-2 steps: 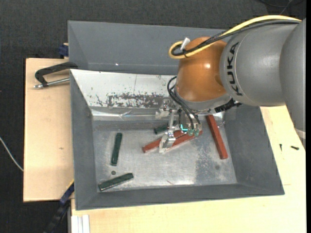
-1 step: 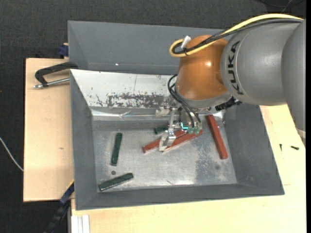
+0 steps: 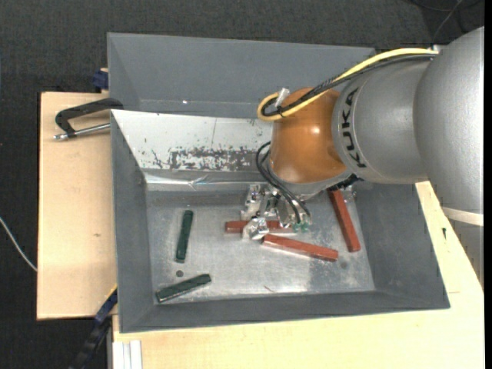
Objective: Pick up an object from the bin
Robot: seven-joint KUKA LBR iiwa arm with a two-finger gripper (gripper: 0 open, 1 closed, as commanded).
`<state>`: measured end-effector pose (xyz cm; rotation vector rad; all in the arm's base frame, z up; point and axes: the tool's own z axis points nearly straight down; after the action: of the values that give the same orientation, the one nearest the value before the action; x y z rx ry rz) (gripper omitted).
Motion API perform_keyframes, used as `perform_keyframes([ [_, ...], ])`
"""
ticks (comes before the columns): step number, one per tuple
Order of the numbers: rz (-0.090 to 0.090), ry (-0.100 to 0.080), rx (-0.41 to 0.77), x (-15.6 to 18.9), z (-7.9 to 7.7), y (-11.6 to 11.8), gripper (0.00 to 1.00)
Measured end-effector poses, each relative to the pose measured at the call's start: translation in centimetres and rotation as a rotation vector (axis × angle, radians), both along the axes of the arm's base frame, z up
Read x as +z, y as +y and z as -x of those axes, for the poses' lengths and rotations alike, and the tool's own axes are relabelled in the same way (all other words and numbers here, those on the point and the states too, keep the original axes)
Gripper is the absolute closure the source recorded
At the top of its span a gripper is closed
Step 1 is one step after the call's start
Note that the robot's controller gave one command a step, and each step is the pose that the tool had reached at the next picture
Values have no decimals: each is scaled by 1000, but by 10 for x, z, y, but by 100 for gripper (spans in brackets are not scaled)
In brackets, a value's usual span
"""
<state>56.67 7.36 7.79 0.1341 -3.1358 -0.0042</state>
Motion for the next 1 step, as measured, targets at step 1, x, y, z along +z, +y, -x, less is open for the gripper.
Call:
perform_keyframes([
  [1, 0, 0, 0, 0, 0, 0, 100],
])
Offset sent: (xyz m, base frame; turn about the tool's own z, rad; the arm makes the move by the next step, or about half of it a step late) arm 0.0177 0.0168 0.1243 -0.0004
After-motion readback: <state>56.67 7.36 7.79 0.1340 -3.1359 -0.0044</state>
